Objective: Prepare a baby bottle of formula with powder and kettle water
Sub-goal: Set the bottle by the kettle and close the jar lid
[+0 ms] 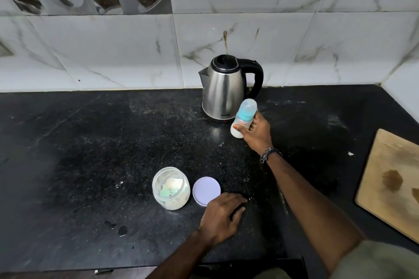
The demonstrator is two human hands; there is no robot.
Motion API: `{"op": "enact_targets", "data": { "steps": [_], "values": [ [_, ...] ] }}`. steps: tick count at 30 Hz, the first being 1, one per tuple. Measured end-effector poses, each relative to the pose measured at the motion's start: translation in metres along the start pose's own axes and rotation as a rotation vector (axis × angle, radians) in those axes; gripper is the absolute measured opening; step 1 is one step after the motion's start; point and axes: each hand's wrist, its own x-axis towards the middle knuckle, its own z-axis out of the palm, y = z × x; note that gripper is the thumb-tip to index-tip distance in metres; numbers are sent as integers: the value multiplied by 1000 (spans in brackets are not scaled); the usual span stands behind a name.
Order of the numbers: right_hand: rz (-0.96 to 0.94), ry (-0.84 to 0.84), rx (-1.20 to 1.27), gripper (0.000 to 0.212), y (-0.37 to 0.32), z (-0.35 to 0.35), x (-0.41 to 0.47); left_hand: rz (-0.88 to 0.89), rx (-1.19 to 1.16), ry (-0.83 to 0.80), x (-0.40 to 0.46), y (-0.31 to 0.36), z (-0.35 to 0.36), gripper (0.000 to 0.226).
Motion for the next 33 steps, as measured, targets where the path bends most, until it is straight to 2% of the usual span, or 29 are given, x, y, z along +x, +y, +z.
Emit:
{"op": "enact_targets", "data": {
  "steps": [3,12,18,22,25,29,33],
  "values": [
    [-9,19,-37,65,14,9,17,2,-9,3,1,0,0,20],
    [-12,-7,-154,63,25,18,23,12,-17,24,0,-3,2,18],
    [2,-35,-181,72,34,20,26,25,-18,32,-1,-3,1,16],
    [16,-49,-202,68,27,13,10,47,-38,56,-1,-2,-1,14],
    [41,5,-214,73,21,4,-14,55,-67,88,0,0,-3,13],
    [20,66,-265,53,14,-6,-54,61,-96,157,-2,3,-7,12],
    [-135,31,-342,23,4,-10,-90,15,-112,254,-5,8,-14,15]
  ]
}}
